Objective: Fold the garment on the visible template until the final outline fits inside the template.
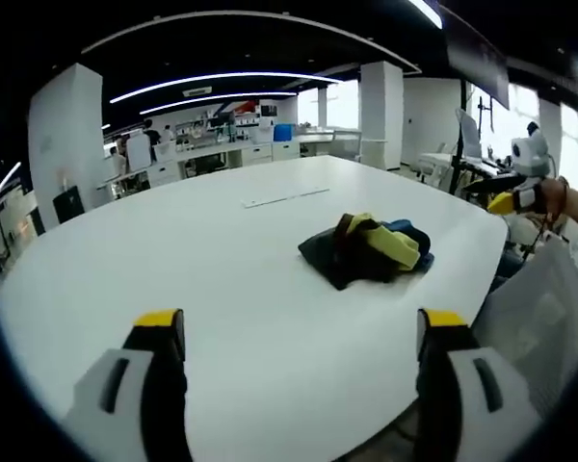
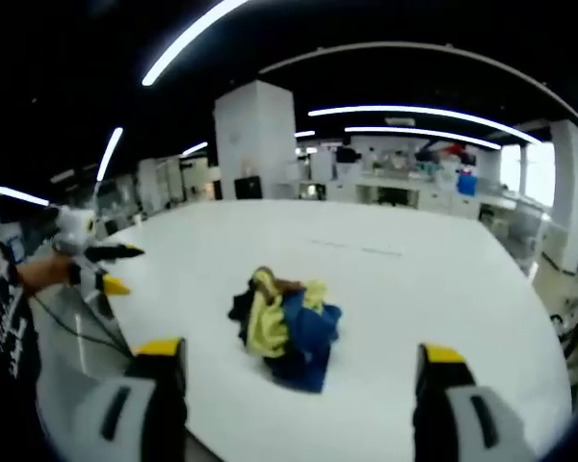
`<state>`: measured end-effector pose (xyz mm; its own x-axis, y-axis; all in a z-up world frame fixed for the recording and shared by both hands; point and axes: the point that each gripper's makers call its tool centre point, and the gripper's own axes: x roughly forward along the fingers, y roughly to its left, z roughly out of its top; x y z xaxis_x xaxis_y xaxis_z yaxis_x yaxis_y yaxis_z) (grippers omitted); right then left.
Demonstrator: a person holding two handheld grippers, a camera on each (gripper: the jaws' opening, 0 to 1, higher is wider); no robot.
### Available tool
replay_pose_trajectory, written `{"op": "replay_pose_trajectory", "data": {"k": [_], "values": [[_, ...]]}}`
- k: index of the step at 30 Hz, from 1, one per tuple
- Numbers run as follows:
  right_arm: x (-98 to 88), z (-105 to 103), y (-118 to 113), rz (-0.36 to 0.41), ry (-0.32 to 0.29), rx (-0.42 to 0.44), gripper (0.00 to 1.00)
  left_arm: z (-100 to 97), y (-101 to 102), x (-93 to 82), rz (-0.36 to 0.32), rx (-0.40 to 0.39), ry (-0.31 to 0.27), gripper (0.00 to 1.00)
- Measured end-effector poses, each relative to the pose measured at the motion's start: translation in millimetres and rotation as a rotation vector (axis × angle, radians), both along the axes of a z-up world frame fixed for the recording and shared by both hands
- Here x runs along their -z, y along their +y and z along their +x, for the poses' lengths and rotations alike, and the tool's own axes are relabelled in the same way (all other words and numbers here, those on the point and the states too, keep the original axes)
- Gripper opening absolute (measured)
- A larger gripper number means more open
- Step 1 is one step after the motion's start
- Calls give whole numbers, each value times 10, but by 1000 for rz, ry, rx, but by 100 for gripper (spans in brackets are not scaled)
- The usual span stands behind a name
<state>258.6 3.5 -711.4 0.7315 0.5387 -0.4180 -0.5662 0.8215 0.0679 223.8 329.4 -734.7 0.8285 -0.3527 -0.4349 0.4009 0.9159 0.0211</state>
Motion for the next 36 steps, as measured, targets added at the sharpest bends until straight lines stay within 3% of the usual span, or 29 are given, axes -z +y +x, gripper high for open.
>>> {"op": "replay_pose_trajectory", "data": {"k": [6, 12, 15, 19, 29, 31, 36], "values": [[-23, -8, -16, -13, -5, 19, 99, 38, -3, -11, -10, 23, -7, 96], [-22, 53, -15, -17, -6, 7, 98, 87, -24, 0, 6, 69, 3, 88], [-51, 86, -4, -25, -23, -7, 90, 124, -49, -19, -2, 57, 3, 86], [-43, 181, 20, -6, -17, -15, 89, 172, -95, -7, -25, 55, 8, 84], [85, 255, 171, 1, 3, -92, 78, 328, -224, 23, 55, 124, 3, 69], [107, 276, 199, 6, 11, -101, 76, 425, -158, 66, 55, 127, -2, 66], [151, 331, 254, 11, 13, -124, 68, 522, -284, 52, 33, 151, -11, 61]]}}
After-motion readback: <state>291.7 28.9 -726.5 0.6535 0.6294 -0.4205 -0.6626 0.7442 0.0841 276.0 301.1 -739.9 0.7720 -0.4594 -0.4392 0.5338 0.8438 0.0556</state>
